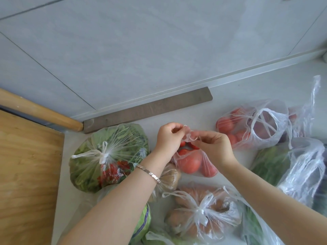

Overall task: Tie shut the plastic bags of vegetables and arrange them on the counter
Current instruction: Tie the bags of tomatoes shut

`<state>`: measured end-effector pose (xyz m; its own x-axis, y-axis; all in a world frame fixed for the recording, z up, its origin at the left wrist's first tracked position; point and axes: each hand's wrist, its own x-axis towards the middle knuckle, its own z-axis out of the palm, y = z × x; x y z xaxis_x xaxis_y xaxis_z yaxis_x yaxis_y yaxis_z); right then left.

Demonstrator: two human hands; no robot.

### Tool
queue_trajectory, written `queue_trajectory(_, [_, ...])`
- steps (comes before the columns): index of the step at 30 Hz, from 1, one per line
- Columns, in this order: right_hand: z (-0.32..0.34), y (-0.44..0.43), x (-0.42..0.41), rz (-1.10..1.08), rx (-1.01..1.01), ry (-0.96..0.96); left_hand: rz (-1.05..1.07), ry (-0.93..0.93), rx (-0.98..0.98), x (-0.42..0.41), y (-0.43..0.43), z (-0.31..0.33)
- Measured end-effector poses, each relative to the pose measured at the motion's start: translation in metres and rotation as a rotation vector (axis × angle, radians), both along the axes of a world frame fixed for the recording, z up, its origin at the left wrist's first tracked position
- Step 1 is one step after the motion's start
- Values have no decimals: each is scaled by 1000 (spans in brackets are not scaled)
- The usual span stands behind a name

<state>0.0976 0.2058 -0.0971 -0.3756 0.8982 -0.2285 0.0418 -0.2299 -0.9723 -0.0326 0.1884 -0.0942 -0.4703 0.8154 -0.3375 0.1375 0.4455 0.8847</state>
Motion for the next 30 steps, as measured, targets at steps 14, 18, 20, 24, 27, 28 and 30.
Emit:
queue_trajectory(14, [-21, -5, 37, -122, -253, -134, -302, 830, 51, -75, -9, -6])
queue_trajectory(18, [-44, -13, 54, -93, -243, -330, -330, 1007, -146, -79, -15, -30])
queue_trajectory(20, [-49, -11, 52, -143, -237, -406, -282, 985, -163, -71, -17, -40])
queue_trajectory(24, [-46, -4, 26, -301, -36, -524, -58, 518, -31, -49, -15, -45])
queue_trajectory(27, [-48, -9, 6, -152, 303, -516, -266, 177, 37, -31, -25, -44])
queue_trajectory(28, [-53, -13, 2, -34, 384, -503, -387, 155, 25, -28, -29, -45])
queue_trajectory(30, [-64, -21, 0, 199, 509, -532, -548, 215, -14, -28, -37, -49])
